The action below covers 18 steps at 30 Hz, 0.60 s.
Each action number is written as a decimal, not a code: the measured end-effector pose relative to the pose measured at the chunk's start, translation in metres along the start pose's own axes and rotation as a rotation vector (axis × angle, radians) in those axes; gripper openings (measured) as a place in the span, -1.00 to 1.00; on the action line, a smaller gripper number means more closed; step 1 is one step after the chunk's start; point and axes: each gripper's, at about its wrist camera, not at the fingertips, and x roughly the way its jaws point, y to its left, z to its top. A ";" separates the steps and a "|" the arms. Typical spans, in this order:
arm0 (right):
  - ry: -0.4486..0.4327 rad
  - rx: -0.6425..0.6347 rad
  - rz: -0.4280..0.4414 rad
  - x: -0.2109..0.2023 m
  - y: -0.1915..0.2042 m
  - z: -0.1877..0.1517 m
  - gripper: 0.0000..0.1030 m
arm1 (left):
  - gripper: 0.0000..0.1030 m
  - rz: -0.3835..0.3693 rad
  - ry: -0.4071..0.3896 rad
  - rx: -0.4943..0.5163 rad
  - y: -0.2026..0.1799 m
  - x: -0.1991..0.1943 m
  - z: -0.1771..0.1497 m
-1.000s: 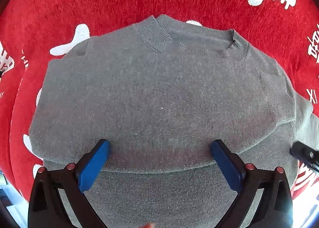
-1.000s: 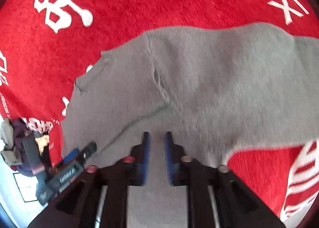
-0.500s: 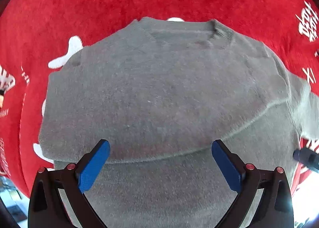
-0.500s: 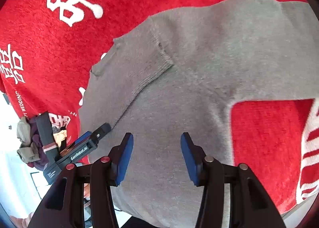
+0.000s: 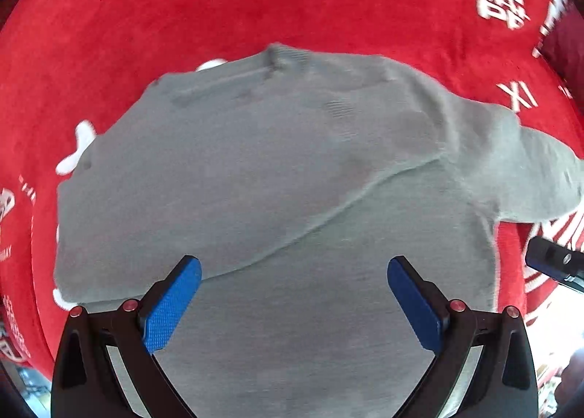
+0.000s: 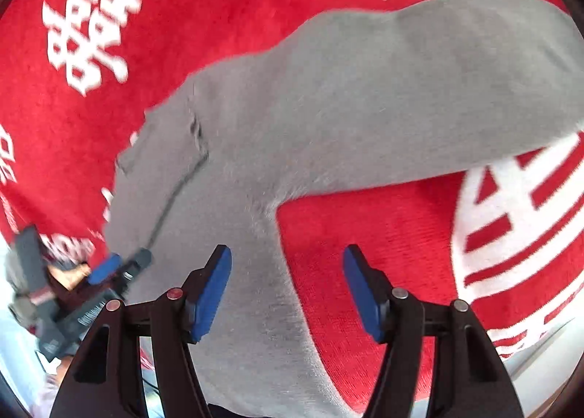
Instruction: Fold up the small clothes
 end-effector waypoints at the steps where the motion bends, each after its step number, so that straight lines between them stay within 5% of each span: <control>1: -0.011 0.045 0.057 -0.006 -0.010 0.002 0.34 | 0.98 -0.009 -0.004 0.019 -0.012 -0.001 0.002; 6: -0.076 0.207 0.277 -0.032 -0.061 0.006 0.34 | 0.98 -0.056 -0.005 0.074 -0.057 0.001 0.011; 14: -0.337 0.412 0.139 -0.096 -0.171 0.010 0.34 | 0.98 -0.095 -0.012 0.131 -0.113 0.022 0.029; 18: -0.408 0.466 0.189 -0.108 -0.211 0.022 0.21 | 0.98 -0.088 0.000 0.118 -0.130 0.032 0.028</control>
